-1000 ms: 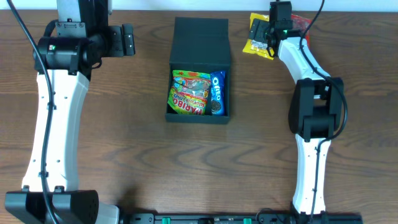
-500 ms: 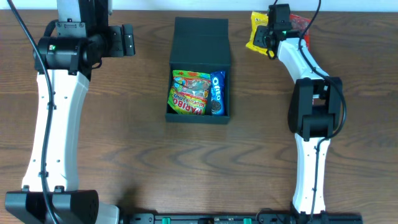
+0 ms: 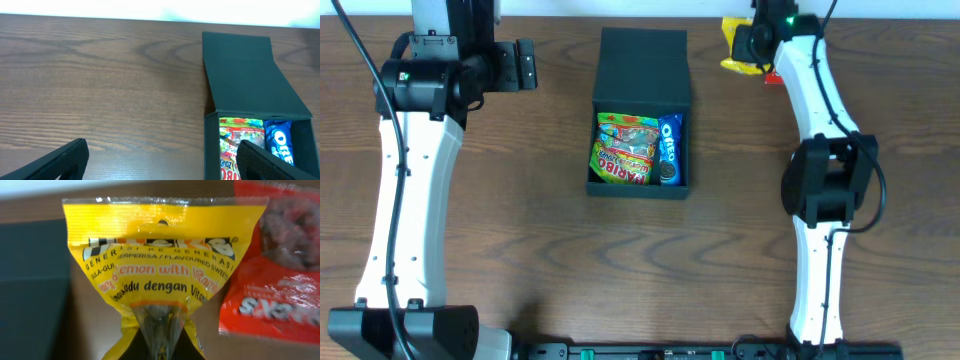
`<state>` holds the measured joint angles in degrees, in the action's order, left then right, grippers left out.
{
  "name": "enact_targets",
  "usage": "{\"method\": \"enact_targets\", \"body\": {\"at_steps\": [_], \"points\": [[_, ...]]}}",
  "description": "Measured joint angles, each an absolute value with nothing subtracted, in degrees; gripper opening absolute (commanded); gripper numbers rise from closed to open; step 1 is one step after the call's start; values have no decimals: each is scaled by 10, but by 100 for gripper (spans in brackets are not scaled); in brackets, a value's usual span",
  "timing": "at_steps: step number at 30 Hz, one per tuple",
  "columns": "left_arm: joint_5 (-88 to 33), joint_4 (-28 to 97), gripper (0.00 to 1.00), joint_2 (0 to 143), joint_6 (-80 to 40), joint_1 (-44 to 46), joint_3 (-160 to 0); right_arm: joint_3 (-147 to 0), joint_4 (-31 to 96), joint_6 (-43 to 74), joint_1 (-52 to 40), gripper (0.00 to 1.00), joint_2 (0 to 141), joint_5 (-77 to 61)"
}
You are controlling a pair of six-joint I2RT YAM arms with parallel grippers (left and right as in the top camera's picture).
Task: Pack container
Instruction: 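Lower the yellow Hacks bag into the box and release it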
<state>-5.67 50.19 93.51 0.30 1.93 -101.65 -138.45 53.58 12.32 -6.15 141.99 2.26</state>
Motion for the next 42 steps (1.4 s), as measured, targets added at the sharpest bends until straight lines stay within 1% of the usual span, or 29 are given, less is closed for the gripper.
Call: {"method": "enact_targets", "body": {"at_steps": [3,7,12,17,22,28,42], "points": [[-57,502,95,935,3,19,-1016,-1402,587,113,-82,1,1377,14],[-57,502,95,935,3,19,-1016,-1416,664,118,-138,1,1309,4],[-57,502,95,935,3,19,-1016,-1418,764,206,-213,1,1288,-5],[-57,502,95,935,3,19,-1016,-1362,799,305,-286,1,1298,-8],[-57,502,95,935,3,19,-1016,-1295,775,399,-350,1,1303,-11],[-57,502,95,935,3,19,-1016,-1239,693,437,-388,2,1303,-12],[-57,502,95,935,3,19,-1016,-1103,568,500,-403,1,1302,23]]}}
